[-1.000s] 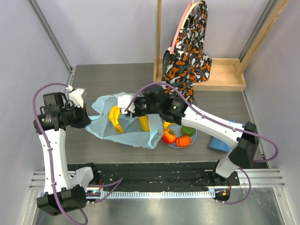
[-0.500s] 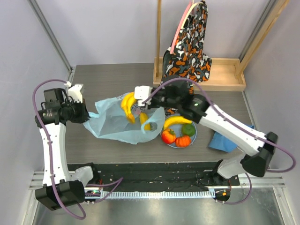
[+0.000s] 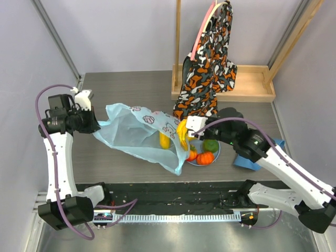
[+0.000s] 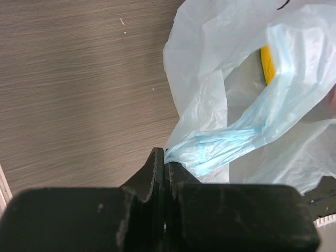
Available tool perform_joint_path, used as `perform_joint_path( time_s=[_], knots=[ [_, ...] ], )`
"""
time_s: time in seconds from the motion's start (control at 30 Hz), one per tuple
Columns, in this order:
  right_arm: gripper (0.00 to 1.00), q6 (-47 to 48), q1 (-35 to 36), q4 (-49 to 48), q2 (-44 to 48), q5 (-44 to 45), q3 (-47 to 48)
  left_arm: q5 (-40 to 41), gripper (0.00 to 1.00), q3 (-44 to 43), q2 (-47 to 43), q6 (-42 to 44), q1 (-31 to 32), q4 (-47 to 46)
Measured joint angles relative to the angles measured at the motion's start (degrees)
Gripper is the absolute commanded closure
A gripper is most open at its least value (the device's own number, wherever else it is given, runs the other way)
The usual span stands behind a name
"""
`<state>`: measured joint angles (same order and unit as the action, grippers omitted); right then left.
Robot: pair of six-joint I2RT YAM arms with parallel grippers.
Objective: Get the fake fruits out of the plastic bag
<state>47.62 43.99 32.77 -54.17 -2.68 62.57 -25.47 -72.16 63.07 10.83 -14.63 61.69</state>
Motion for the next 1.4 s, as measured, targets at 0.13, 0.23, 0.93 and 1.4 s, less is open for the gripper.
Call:
perform_joint_path(
  time_s=[0.13,0.23,0.93,1.4],
  knots=[
    [0.93,-1.5,-1.7,0.5,-2.8,2.7,-6.6,0.0,1.0,-0.7,0.0,-0.2,0.0,-0.1],
    [0.93,-2.6,-3.2,0.8,-4.6,4.2,-10.1,0.0,1.0,-1.1,0.1,-0.2,0.0,-0.1],
    [0.95,-8.8,-15.3,-0.6,-3.5,-5.2,-4.0,21.1,1.0,-4.9,0.1,-6.7,-4.4,-4.8],
    [0.92,-8.3,-15.9,-0.8,-16.8,-5.2,-7.8,21.3,1.0,-6.2,0.1,-14.9,-6.9,-5.8]
  ],
)
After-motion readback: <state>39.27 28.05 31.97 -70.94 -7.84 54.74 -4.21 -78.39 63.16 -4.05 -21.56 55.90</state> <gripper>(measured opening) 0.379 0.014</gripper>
